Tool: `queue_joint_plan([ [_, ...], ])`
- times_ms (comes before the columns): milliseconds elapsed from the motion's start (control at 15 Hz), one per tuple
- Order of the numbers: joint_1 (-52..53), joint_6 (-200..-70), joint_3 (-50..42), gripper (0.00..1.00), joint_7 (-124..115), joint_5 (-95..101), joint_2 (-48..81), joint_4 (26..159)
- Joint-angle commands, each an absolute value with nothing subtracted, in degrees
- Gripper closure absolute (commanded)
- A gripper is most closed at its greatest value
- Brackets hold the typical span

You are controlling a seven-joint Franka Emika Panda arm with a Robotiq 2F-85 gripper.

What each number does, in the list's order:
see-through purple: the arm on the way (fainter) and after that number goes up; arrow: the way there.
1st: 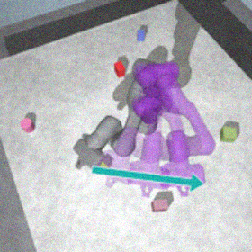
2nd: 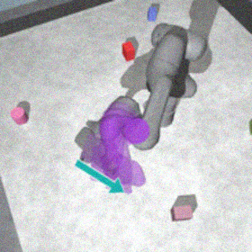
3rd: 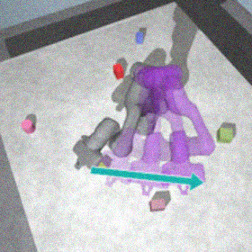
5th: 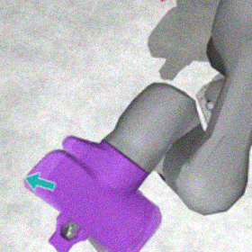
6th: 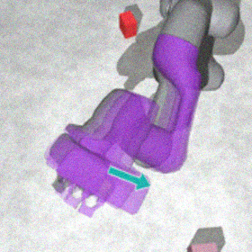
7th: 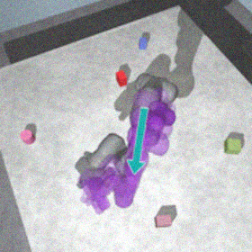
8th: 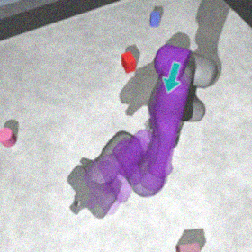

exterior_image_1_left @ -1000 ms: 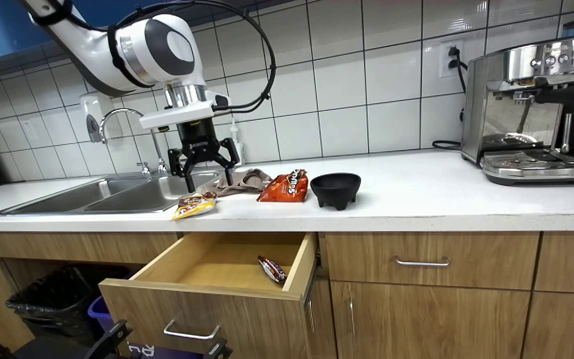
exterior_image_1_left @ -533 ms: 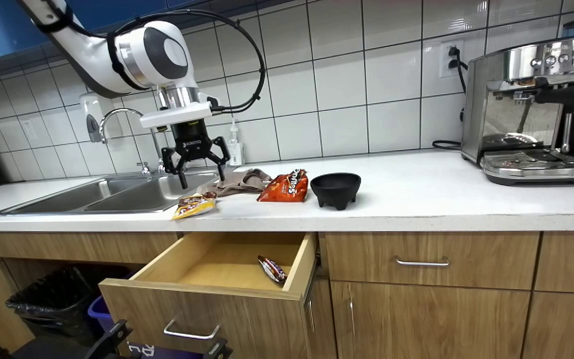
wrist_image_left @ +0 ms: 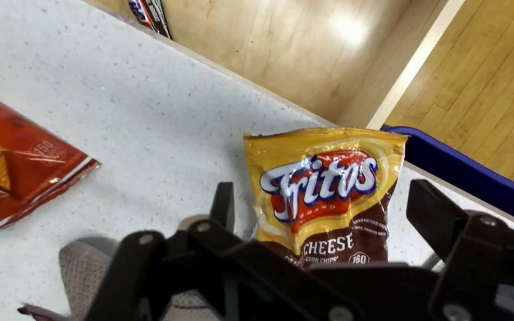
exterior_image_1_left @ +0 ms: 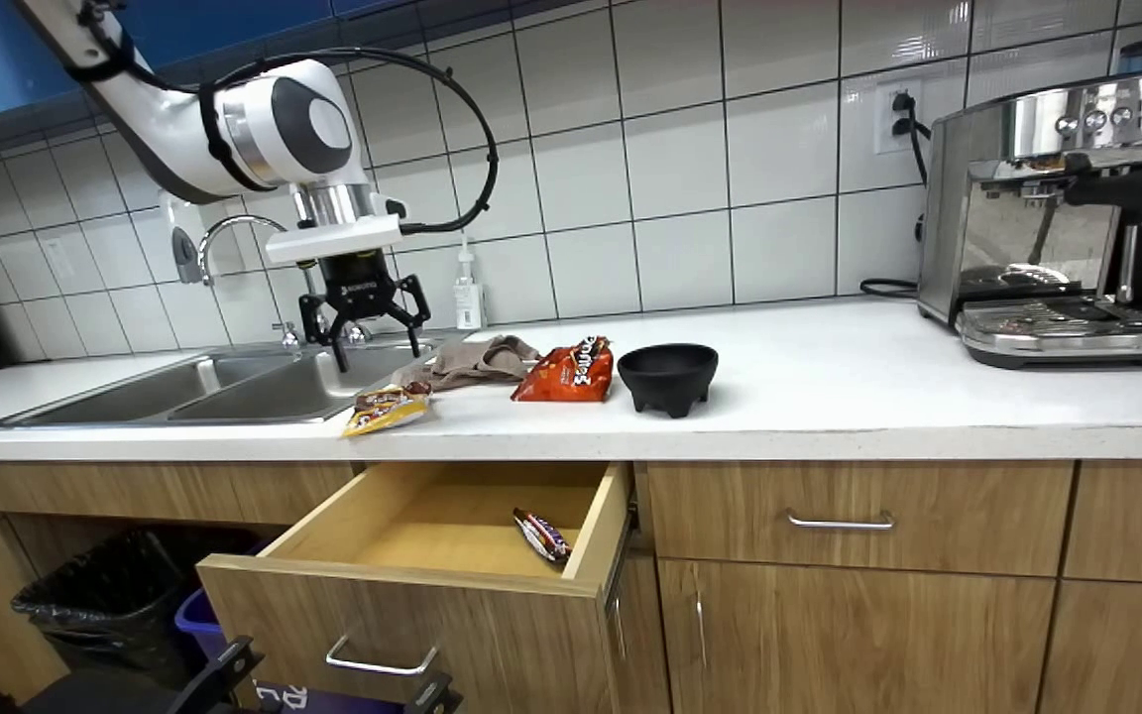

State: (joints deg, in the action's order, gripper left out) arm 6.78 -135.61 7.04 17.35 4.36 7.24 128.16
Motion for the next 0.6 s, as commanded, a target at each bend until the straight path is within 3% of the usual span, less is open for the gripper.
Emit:
queue_joint_plan([
  [0,6.9,-138.0,8.3,0.00,19.2,2.9,9.3,126.1],
  [533,6.9,-137.8,8.1,0.00,17.3,4.1,9.2,127.0],
])
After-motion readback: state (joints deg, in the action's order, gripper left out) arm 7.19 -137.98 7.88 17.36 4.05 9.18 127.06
